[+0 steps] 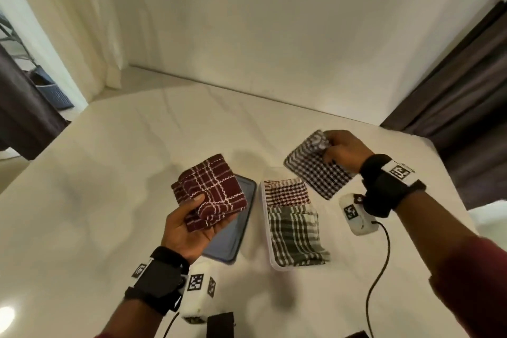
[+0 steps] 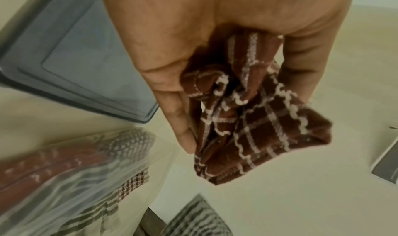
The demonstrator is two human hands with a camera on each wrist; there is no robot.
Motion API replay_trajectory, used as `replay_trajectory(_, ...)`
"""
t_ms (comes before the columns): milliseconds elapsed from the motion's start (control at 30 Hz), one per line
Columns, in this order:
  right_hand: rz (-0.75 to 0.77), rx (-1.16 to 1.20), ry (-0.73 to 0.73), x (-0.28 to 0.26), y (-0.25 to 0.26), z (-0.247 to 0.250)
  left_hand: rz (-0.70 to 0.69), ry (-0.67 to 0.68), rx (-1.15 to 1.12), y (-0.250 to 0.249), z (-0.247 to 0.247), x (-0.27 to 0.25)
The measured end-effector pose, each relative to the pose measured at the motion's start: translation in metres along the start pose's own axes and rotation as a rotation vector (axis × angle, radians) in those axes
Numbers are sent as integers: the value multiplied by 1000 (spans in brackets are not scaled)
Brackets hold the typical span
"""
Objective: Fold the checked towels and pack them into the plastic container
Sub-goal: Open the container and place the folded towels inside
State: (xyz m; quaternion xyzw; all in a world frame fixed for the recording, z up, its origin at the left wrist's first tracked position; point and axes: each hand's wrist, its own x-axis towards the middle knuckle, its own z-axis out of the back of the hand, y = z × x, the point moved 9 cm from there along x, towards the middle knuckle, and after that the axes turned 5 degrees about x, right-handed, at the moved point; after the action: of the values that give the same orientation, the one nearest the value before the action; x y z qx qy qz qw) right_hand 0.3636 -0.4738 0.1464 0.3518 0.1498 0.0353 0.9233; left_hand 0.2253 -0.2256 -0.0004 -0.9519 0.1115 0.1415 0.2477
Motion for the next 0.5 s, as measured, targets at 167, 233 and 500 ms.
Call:
replay_trajectory(167, -56, -440, 336, 29, -18, -72, 10, 43, 8, 1, -2, -2)
replay_trajectory(233, -58, -507, 406, 43, -25, -99, 28, 46, 40, 1, -6, -4)
replay_trajectory(500, -54, -630, 434, 65, -49, -141, 95, -1, 135, 2, -8, -15)
